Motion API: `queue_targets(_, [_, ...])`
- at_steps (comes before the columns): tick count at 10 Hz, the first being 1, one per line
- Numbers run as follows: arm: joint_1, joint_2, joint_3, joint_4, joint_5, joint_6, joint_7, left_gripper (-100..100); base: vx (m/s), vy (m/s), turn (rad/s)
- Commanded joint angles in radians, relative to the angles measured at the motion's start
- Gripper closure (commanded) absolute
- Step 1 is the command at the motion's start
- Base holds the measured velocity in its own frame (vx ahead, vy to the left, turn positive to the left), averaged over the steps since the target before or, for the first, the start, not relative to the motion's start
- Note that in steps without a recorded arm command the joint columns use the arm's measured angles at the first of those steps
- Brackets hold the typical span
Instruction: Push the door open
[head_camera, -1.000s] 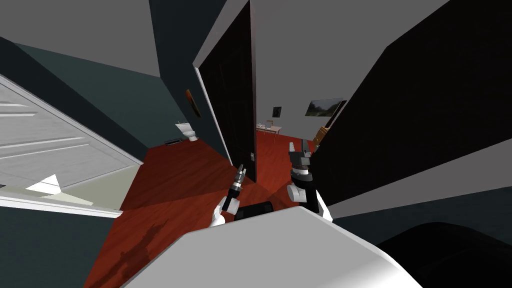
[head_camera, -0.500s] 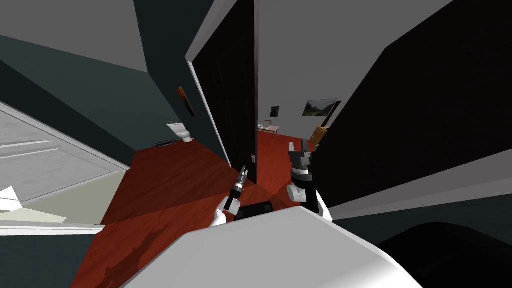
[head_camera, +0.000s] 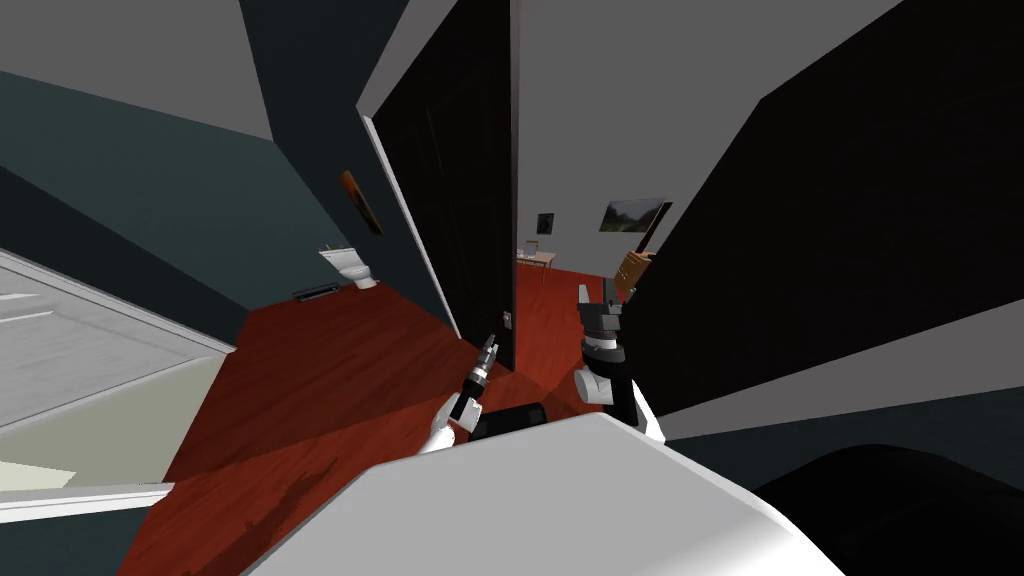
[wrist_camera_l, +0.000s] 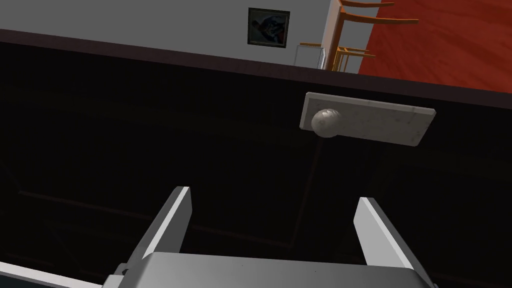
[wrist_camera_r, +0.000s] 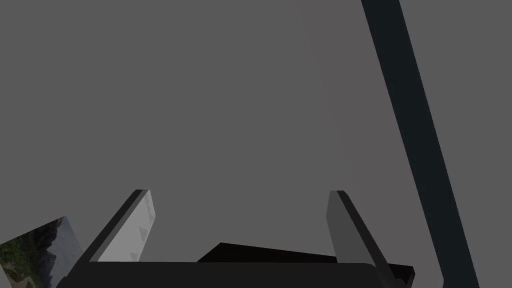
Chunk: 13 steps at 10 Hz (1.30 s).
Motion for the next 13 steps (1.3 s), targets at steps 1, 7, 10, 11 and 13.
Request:
queue_targets(1, [-0.015, -0.002, -0.01, 0.033, -0.001, -0.006, 0.0, -100, 0.07, 0.059, -0.068])
queue_targets(7, [-0.084, -0.017, -0.06, 0.19, -0.006, -0.03, -0.001, -100, 0.096, 0.088, -0.096])
queue_targets(10, [-0.103, -0.022, -0.068, 0.226, -0.007, -0.036, 0.0, -100, 0.066, 0.072, -0.067])
queue_targets(11, [-0.102, -0.018, -0.067, 0.231, -0.006, -0.04, -0.002, -100, 0.096, -0.022, -0.024])
queue_targets(13, [-0.1, -0.016, -0.065, 0.234, -0.005, -0.043, -0.004, -100, 0.144, -0.077, -0.023])
